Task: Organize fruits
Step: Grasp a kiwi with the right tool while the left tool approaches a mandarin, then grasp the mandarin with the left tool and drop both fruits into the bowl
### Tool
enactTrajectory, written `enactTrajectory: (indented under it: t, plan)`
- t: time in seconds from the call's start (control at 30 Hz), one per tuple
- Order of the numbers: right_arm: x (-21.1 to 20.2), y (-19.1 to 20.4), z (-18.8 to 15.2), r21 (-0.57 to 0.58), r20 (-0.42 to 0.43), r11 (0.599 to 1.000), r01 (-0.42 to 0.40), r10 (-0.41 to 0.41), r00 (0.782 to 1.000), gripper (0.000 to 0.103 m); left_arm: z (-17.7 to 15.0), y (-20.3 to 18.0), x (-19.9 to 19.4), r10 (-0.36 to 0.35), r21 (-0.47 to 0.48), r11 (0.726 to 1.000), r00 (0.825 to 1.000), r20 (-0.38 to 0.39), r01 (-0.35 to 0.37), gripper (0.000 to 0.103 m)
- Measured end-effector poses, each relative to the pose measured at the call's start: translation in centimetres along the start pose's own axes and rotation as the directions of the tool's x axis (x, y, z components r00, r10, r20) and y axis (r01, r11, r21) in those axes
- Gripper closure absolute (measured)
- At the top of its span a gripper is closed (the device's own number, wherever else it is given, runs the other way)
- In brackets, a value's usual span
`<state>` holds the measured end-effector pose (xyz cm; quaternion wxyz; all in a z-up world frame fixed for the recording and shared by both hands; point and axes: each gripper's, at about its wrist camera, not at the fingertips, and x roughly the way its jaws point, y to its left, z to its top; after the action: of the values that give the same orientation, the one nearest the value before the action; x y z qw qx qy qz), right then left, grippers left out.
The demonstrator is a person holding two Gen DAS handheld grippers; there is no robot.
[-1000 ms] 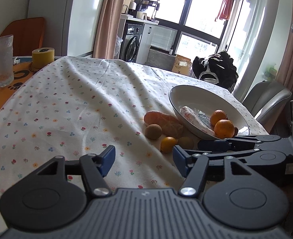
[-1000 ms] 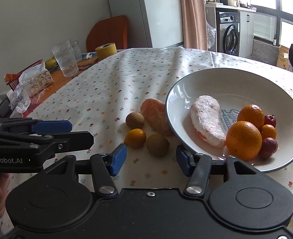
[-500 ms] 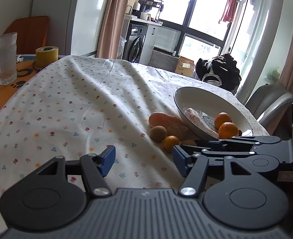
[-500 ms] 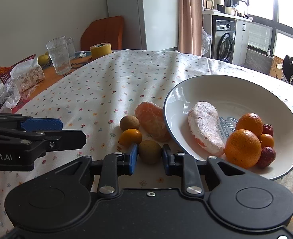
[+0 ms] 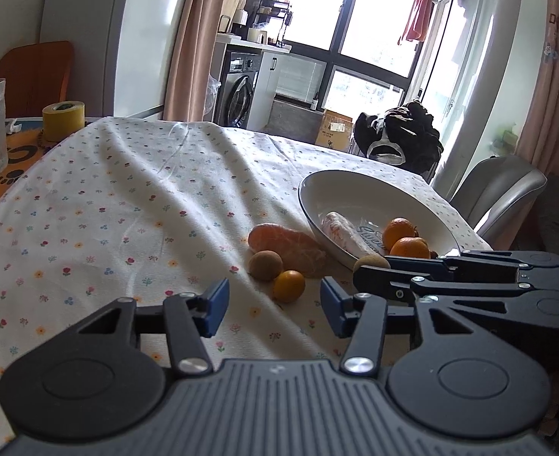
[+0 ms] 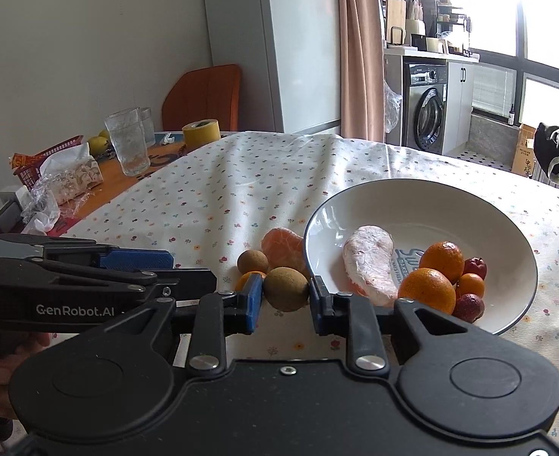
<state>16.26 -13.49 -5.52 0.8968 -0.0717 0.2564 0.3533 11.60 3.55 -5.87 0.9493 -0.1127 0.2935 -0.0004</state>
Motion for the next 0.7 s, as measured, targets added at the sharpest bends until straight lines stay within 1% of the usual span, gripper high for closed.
enactTrajectory:
  t: [0.13, 0.23, 0.37, 0.63, 0.7]
  plan:
    - [-0.7, -0.7, 0.4, 0.008, 0.028, 1.000, 0.003, -0.004, 1.000, 0.078, 0.3, -0.8, 0.9, -0.003, 0.017, 1.000, 1.000, -0.010, 0.003, 0.058]
    - [-1.2, -1.7, 0.6, 0.022, 0.045, 1.000, 0.013, -0.014, 0.999, 0.078, 0.4, -1.4, 1.7, -0.006, 0.029, 1.000, 1.000, -0.021, 0.006, 0.059]
    - [-1.7, -3.1, 0.6, 0.041, 0.060, 0.999, 0.031, -0.033, 0.998, 0.078, 0.4, -2.1, 2.6, -0.008, 0.043, 0.999, 0.999, -0.035, 0.010, 0.060]
    - [-2.5, -5.8, 0.5, 0.088, 0.081, 0.993, 0.077, -0.084, 0.993, 0.078, 0.6, -3.3, 4.5, 0.012, 0.058, 0.998, 0.998, -0.063, -0.008, 0.060]
    - [-2.8, -6.6, 0.4, 0.100, 0.084, 0.991, 0.090, -0.098, 0.992, 0.078, 0.6, -3.7, 4.8, 0.034, 0.082, 0.996, 0.998, -0.058, -0.029, 0.060]
